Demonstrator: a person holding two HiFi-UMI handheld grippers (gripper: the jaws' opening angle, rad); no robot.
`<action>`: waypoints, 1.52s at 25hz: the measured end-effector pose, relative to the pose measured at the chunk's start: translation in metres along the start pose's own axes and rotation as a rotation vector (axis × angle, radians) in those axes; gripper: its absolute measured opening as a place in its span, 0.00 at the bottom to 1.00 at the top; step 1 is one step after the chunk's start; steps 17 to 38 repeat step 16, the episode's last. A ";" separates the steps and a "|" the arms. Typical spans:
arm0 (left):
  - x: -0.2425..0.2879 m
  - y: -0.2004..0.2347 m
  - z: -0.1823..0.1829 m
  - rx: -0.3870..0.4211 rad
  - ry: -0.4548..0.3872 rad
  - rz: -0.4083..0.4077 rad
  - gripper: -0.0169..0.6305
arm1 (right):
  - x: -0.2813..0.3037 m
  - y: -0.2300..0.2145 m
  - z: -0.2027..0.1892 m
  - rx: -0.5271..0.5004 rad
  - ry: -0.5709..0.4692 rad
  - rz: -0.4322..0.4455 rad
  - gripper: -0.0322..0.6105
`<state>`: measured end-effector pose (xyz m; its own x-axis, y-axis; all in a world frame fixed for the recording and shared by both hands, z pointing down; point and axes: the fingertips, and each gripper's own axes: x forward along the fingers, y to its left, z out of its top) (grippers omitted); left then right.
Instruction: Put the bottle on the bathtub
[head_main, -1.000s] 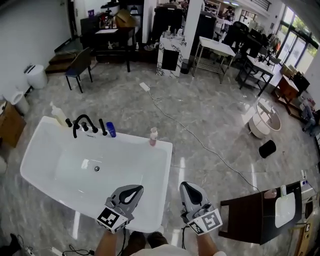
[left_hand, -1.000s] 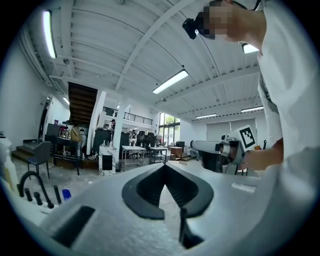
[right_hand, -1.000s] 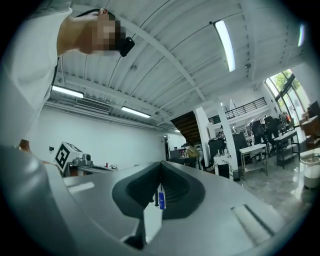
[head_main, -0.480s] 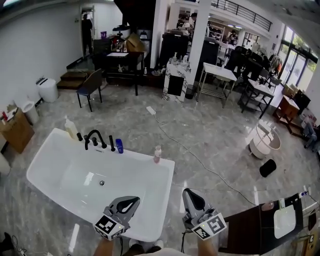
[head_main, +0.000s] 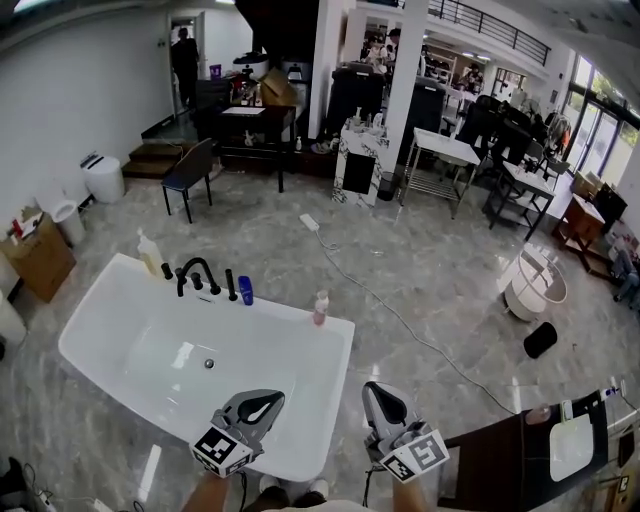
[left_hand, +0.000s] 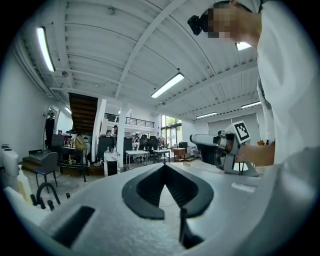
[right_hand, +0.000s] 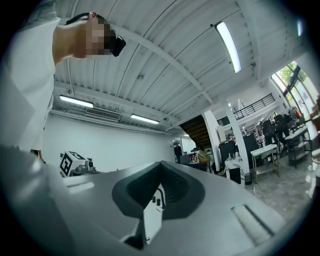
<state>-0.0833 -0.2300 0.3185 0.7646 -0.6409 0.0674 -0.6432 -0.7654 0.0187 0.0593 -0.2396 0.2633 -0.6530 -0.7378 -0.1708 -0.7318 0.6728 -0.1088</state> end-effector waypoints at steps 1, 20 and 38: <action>0.000 0.001 0.001 -0.002 -0.003 0.003 0.03 | 0.000 0.001 0.001 -0.003 0.004 -0.002 0.04; -0.017 0.011 -0.007 -0.006 0.002 0.019 0.03 | 0.017 0.016 -0.009 -0.017 0.027 0.043 0.04; -0.017 0.011 -0.007 -0.006 0.002 0.019 0.03 | 0.017 0.016 -0.009 -0.017 0.027 0.043 0.04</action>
